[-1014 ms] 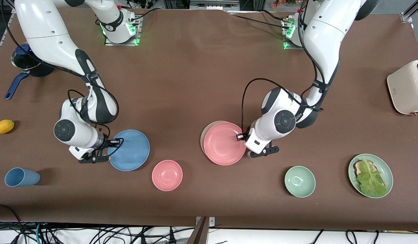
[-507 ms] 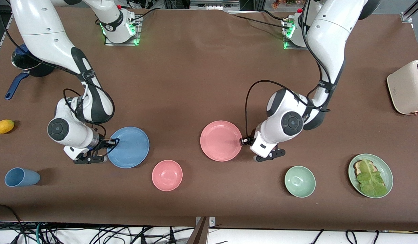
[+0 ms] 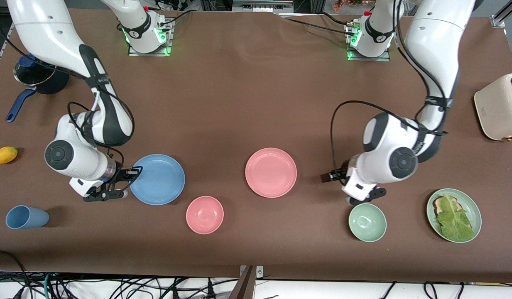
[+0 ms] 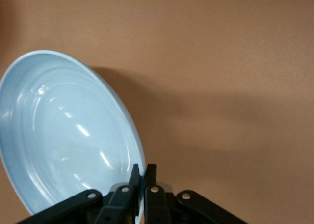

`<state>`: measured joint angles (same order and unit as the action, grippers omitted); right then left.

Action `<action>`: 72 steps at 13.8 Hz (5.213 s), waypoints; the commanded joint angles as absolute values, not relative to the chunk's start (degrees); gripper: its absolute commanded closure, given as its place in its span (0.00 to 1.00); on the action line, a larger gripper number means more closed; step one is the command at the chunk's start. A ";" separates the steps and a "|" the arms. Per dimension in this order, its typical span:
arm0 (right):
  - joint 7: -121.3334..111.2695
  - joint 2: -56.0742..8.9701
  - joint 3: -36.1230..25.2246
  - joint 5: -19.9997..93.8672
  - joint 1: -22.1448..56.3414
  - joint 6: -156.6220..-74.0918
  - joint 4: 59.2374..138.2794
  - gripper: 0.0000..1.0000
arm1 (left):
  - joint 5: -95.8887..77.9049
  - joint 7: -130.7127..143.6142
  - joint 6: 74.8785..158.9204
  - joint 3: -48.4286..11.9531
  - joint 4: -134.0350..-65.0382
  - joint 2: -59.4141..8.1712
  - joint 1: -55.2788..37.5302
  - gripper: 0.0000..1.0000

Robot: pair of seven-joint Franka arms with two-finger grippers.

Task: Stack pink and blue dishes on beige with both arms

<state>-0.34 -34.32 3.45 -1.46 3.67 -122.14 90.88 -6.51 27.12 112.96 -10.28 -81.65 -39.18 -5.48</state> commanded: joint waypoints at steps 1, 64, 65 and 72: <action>-0.79 -32.96 5.53 -0.27 3.43 -115.16 86.15 1.00 | -5.27 19.28 107.60 -10.63 -82.09 -37.44 -0.63 0.00; 8.36 1.23 2.38 0.97 4.04 -90.53 96.42 0.00 | 0.62 -0.35 91.14 -3.34 -88.59 -5.19 5.45 0.00; 7.48 1.23 2.20 0.79 4.13 -90.53 96.33 0.00 | 0.70 -0.26 91.14 -3.34 -88.59 -5.19 5.45 0.00; 7.29 0.27 2.20 -0.26 4.22 -90.70 94.66 0.00 | 0.62 -0.35 90.97 -3.34 -88.68 -5.19 5.36 0.00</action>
